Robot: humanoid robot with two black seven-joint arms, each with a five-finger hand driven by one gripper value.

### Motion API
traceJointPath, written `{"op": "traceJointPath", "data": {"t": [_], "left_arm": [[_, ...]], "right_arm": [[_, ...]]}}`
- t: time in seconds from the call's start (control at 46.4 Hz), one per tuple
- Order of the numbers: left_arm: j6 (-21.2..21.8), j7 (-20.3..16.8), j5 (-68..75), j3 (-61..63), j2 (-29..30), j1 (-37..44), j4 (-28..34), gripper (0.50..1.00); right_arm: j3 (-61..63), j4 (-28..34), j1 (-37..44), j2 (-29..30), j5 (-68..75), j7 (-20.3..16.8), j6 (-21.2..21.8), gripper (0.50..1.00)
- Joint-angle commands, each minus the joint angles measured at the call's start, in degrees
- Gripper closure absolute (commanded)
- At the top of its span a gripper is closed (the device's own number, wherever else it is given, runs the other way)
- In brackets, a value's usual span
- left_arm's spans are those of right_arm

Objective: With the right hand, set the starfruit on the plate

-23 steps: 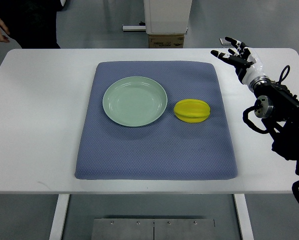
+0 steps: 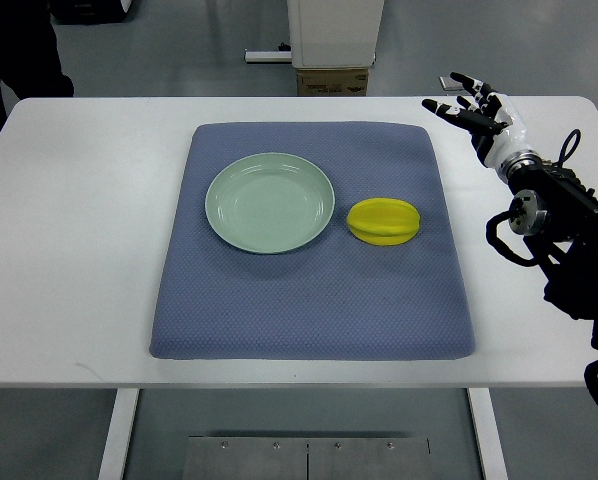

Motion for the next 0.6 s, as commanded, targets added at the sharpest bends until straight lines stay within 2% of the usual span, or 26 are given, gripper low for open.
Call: {"op": "traceJointPath", "data": {"t": [0.0, 0.581], "left_arm": [[0.1, 0.0, -0.1, 0.0, 0.0, 0.1, 0.0, 0.500], [0.1, 0.0, -0.1, 0.0, 0.0, 0.1, 0.0, 0.500]], "right_arm": [[0.1, 0.0, 0.0, 0.0, 0.0, 0.0, 0.0, 0.500], [0.2, 0.0, 0.0, -0.1, 0.0, 0.0, 0.7, 0.500]]}}
